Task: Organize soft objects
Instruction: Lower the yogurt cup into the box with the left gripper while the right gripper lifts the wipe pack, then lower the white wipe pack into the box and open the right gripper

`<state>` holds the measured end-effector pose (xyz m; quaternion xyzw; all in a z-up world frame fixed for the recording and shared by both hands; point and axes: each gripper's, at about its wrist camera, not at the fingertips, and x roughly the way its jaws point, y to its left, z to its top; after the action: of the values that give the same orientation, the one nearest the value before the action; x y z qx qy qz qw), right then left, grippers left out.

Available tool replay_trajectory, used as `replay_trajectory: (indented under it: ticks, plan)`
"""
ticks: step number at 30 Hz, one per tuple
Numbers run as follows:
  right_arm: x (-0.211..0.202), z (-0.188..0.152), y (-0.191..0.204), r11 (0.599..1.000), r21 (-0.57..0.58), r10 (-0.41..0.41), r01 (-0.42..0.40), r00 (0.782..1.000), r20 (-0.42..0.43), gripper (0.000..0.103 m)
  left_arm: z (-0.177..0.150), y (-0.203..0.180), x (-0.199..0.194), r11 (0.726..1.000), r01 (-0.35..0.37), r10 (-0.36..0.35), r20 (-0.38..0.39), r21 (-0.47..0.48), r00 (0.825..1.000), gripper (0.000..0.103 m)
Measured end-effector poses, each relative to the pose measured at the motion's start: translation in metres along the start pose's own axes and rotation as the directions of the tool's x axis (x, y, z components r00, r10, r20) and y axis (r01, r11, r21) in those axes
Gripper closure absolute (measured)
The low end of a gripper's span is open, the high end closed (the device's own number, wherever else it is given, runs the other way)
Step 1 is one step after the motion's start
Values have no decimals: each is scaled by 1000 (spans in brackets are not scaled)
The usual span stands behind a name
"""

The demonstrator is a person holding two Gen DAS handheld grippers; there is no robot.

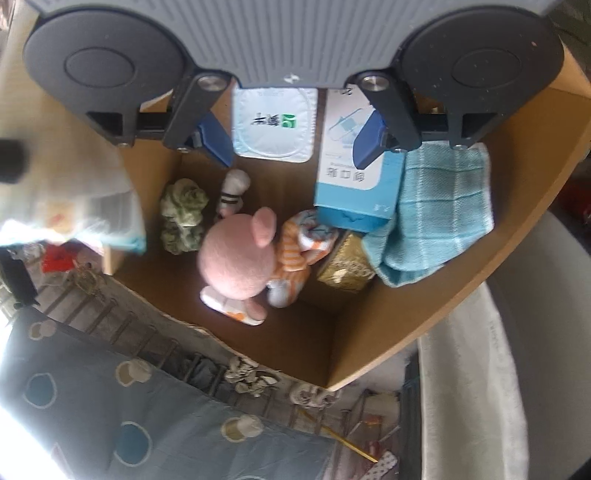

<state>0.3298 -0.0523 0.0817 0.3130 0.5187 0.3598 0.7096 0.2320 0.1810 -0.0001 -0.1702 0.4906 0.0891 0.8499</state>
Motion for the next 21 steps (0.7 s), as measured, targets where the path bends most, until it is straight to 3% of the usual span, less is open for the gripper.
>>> replay_trajectory:
  ticks: [7,12,18,21]
  plan:
    - [19,5,5,989,68,-136,134,990,35,89,-1,10,6,999,11,-11,-15,-31,1000,32]
    - [31,6,14,972,71,-230,223,967,110,89,0,11,4,1000,1,-1,-1,-31,1000,31]
    - [57,4,20,925,-43,-375,377,925,59,85,0,16,4,999,-12,12,1,-43,1000,31]
    - [59,1,18,921,-65,-384,385,923,31,77,-2,16,2,999,-14,14,-1,-42,1000,31]
